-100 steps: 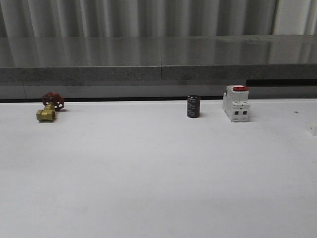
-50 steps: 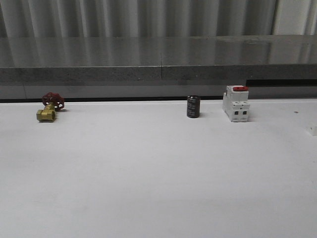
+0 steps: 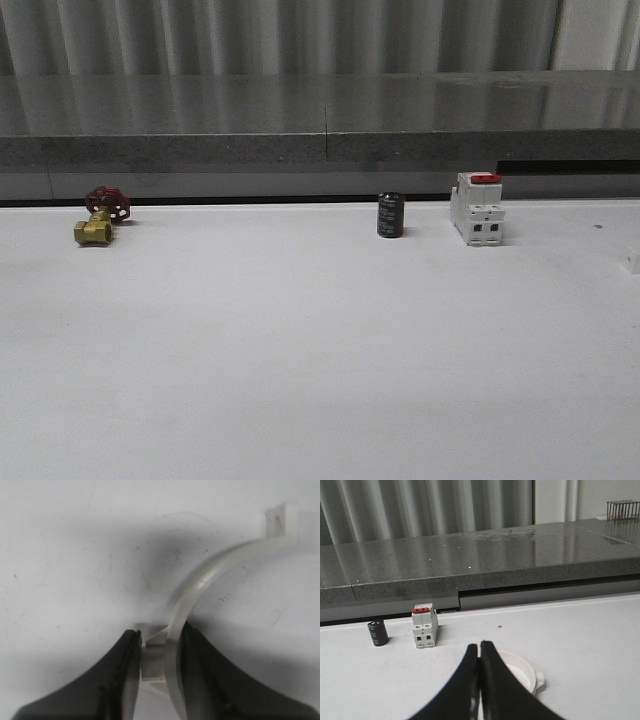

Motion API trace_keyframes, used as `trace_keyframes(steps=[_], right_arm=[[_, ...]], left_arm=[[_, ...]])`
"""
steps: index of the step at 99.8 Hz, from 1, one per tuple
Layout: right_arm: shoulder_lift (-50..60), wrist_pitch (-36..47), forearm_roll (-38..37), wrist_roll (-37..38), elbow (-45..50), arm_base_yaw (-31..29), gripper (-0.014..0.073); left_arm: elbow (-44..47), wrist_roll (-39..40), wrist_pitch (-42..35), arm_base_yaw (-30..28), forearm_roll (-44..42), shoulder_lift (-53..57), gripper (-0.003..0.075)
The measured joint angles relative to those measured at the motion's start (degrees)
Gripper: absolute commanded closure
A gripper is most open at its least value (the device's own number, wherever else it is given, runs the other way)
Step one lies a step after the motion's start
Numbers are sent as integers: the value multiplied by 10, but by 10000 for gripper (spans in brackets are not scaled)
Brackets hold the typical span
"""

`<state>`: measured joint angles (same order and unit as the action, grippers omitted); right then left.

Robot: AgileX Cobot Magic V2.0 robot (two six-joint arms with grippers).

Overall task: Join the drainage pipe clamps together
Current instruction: 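Grasp the end of the white clamp half with the left gripper, then lift and carry the clamp half forward, set it down, release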

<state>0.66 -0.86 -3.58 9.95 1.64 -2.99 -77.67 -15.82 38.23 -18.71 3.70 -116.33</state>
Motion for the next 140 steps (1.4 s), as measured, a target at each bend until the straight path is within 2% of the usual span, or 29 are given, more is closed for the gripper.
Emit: trace_keyframes(steps=[53, 80, 108, 140], right_arm=[[0, 0, 0, 0, 0, 0, 661], [0, 0, 0, 0, 0, 0, 661], [0, 0, 0, 0, 0, 0, 661], [0, 0, 0, 0, 0, 0, 661]], left_arm=[[-1, -1, 10, 0, 10, 0, 568], [-1, -1, 60, 13, 32, 42, 599], [-1, 35, 117, 93, 34, 81, 606], [-1, 110, 130, 242, 34, 83, 606]])
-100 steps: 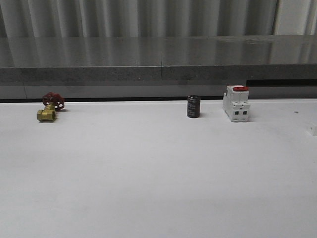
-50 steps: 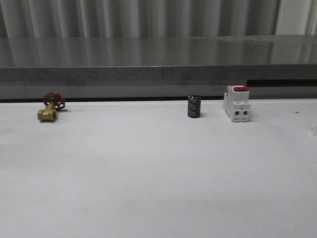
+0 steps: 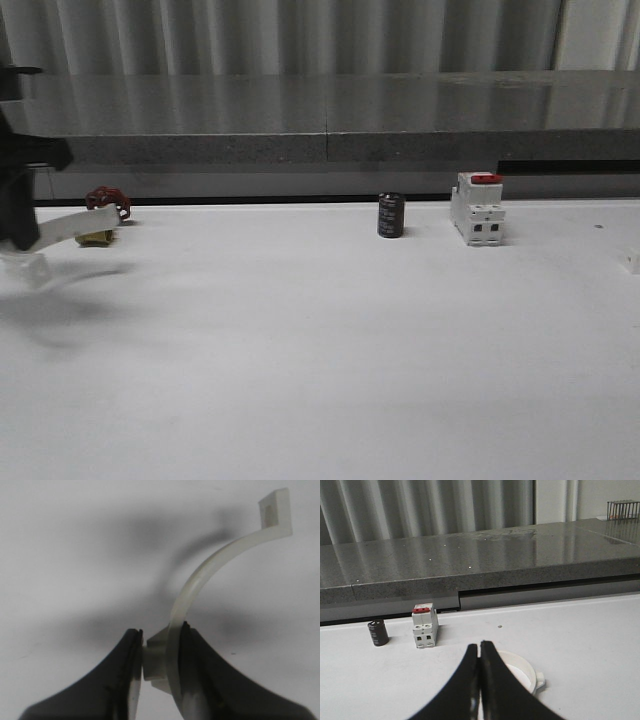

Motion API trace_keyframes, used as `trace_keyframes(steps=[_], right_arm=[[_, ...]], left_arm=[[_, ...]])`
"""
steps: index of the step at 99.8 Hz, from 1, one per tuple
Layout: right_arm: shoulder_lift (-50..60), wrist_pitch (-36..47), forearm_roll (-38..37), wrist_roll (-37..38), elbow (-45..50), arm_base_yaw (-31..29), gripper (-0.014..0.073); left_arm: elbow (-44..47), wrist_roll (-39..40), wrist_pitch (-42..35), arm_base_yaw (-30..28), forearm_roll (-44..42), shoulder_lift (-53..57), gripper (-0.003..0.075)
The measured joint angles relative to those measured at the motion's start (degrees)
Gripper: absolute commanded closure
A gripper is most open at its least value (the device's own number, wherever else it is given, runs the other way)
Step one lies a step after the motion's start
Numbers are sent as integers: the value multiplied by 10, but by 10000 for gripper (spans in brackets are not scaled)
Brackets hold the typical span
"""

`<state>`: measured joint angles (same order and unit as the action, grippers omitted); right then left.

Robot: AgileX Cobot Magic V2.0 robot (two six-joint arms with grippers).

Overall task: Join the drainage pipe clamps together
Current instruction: 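Lift and carry the clamp half forward, set it down, release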

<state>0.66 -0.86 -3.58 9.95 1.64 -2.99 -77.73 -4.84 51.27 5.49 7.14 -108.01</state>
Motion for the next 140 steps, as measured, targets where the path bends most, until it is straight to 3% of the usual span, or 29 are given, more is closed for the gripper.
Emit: trace_keyframes(steps=[29, 57, 140], right_arm=[[0, 0, 0, 0, 0, 0, 661], [0, 0, 0, 0, 0, 0, 661], [0, 0, 0, 0, 0, 0, 661]], left_arm=[[0, 77, -32, 121, -2, 0, 606], [0, 141, -69, 193, -26, -16, 606], [-1, 160, -111, 205, -30, -73, 605]])
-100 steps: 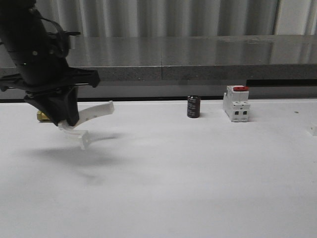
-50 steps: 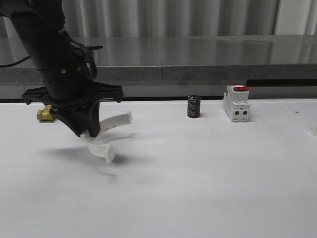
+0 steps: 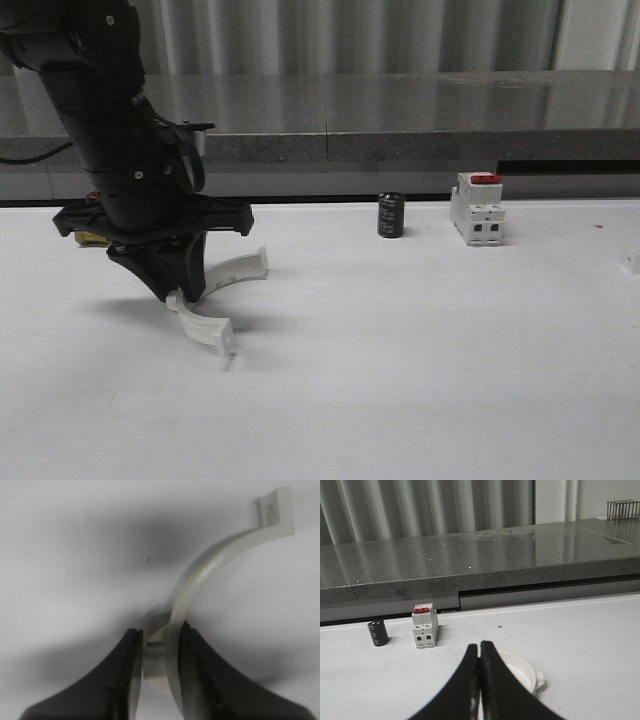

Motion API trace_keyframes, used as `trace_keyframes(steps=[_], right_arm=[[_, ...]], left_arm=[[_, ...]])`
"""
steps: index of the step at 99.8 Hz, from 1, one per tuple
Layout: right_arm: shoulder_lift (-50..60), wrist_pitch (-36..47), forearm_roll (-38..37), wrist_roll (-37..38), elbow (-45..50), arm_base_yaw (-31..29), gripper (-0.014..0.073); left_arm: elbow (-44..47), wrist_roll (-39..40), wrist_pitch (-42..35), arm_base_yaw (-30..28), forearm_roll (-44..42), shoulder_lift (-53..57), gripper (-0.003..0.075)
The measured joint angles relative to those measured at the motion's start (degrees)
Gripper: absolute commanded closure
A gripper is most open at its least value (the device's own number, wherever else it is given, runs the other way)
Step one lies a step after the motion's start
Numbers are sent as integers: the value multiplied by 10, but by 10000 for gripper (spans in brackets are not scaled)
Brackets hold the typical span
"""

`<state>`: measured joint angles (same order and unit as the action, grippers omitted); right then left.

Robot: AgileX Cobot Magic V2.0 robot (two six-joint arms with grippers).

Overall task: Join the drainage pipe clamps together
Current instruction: 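Lift and carry the clamp half forward, set it down, release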

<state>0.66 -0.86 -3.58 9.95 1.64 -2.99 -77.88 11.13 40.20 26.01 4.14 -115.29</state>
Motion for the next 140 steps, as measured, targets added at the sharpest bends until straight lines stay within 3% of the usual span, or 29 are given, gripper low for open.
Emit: trace_keyframes(steps=[14, 24, 40, 50, 92, 127, 140], right_arm=[[0, 0, 0, 0, 0, 0, 661], [0, 0, 0, 0, 0, 0, 661], [0, 0, 0, 0, 0, 0, 661], [0, 0, 0, 0, 0, 0, 661], [0, 0, 0, 0, 0, 0, 661], [0, 0, 0, 0, 0, 0, 661], [0, 0, 0, 0, 0, 0, 661]], left_arm=[[0, 0, -2, 0, 0, -1, 596], [0, 0, -3, 0, 0, -1, 542], [0, 0, -3, 0, 0, -3, 313], [0, 0, -3, 0, 0, -3, 218], [0, 0, -5, -13, 0, 62, 207], [121, -36, -20, -193, -7, 278, 207], [182, -50, -20, -232, -9, 365, 208]])
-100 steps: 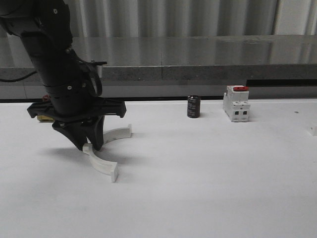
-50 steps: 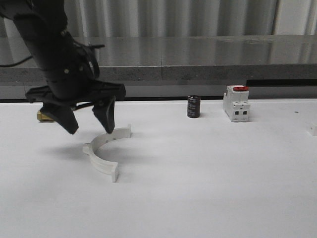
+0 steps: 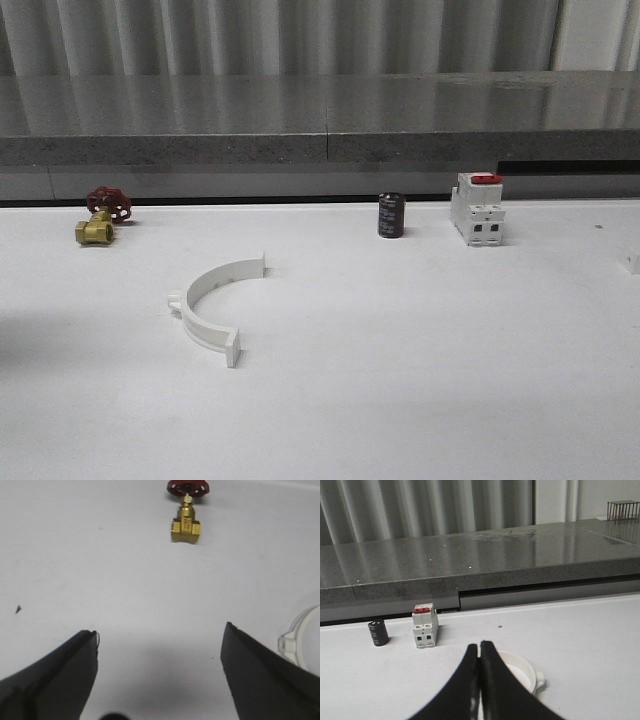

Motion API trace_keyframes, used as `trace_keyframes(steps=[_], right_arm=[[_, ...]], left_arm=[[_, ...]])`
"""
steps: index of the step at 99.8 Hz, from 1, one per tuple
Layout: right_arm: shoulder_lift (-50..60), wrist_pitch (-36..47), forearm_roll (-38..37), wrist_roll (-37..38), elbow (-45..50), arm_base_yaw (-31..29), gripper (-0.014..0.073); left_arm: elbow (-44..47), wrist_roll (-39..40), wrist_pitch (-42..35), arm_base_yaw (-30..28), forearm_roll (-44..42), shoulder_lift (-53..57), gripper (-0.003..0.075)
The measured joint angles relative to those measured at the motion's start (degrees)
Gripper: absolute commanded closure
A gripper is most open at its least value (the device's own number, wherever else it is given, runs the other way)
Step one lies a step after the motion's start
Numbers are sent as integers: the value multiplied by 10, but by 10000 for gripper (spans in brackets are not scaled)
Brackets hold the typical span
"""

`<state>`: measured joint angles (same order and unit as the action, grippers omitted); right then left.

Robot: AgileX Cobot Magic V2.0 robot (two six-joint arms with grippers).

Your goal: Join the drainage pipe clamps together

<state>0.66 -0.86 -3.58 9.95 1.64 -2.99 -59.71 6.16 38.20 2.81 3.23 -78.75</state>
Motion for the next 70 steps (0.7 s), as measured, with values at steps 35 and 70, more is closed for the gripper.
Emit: trace_keyframes(steps=[35, 70], right_arm=[[0, 0, 0, 0, 0, 0, 661], [0, 0, 0, 0, 0, 0, 661]], left_arm=[[164, -22, 1, -8, 5, 260, 209], [282, -24, 6, -8, 7, 461, 277]])
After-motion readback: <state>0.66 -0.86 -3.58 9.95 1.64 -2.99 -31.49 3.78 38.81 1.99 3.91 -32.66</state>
